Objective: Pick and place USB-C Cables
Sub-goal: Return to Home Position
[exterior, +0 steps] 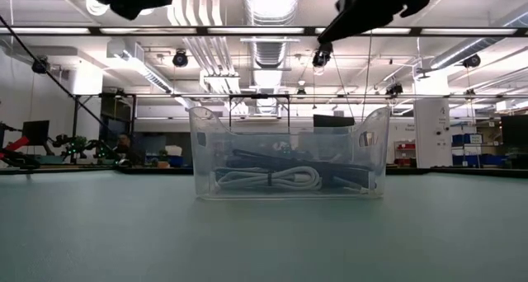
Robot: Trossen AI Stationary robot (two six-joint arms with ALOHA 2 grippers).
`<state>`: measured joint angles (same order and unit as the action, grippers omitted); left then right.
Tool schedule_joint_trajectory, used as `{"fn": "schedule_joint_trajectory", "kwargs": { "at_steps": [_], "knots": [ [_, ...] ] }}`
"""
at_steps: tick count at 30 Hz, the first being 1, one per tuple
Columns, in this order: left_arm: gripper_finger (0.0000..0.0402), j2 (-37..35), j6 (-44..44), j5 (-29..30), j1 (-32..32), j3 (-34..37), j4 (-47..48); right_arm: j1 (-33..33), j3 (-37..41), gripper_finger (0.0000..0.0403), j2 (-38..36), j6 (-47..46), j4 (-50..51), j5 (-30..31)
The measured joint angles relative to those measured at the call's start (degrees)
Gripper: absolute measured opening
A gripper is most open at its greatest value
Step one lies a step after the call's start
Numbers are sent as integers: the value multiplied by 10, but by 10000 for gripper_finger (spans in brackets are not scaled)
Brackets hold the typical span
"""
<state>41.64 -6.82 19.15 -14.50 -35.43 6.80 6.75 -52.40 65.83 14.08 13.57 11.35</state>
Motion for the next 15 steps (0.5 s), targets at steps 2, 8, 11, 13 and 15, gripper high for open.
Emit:
{"fn": "schedule_joint_trajectory", "kwargs": {
  "at_steps": [2, 8, 11, 13, 15],
  "knots": [
    [143, -25, 0, 0, 0, 23, -9, -9, 33, 86, -38, 4, -29, 0],
    [143, -107, 4, 11, 1, 78, -22, -31, 119, 65, -138, 20, -87, 0],
    [143, -144, 4, 22, 2, 99, -23, -39, 150, 57, -183, 26, -96, 0],
    [143, -163, 2, 24, 2, 115, -24, -44, 165, 52, -210, 26, -96, 0],
    [143, -188, 1, 24, 2, 129, -23, -48, 178, 48, -236, 26, -96, 0]
  ]
}}
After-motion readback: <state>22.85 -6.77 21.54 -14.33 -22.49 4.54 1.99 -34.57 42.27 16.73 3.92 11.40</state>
